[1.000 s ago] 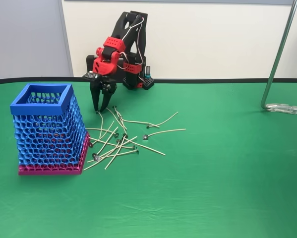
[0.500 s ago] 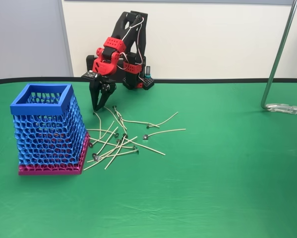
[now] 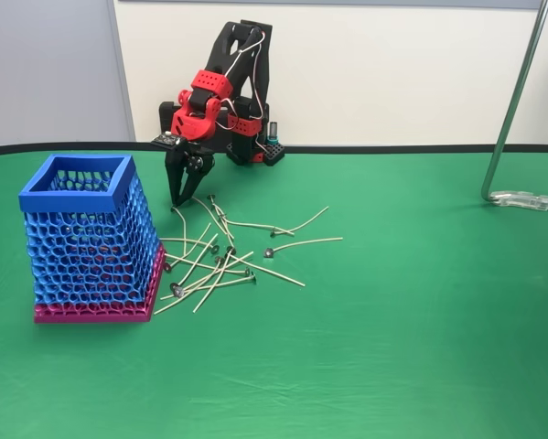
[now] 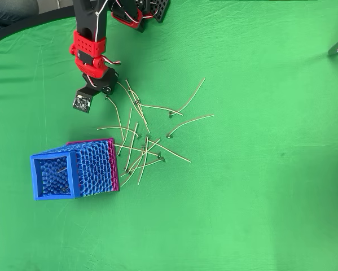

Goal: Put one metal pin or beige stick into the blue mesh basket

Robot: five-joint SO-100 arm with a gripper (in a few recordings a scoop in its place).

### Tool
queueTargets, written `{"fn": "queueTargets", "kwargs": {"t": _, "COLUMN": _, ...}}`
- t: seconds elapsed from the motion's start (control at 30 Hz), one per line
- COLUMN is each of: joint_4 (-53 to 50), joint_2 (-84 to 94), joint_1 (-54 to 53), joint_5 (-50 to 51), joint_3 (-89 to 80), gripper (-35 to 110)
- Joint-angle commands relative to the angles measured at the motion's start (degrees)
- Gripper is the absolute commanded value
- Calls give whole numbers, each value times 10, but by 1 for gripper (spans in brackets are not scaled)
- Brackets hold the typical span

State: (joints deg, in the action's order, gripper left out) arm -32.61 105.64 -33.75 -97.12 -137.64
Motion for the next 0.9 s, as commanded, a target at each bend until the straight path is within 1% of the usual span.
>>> {"fn": "queueTargets", "kwargs": {"t": 0.0, "joint_4": 5, "joint_2": 3, "joint_1": 1, "joint_5": 0, "joint_3": 8, "gripper": 8}}
{"fn": "queueTargets", "kwargs": {"t": 0.4, "joint_4": -10, "joint_2": -3, "joint_1": -11, "joint_5": -10, "joint_3": 34, "gripper": 12}}
{"fn": "queueTargets", "kwargs": {"t": 0.6, "joint_4": -26, "joint_2": -3, "joint_1": -20, "joint_5": -14, "joint_3": 49, "gripper": 13}}
{"fn": "queueTargets", "kwargs": {"t": 0.87, "joint_4": -23, "joint_2": -9, "joint_1": -22, "joint_5": -14, "joint_3": 57, "gripper": 12}}
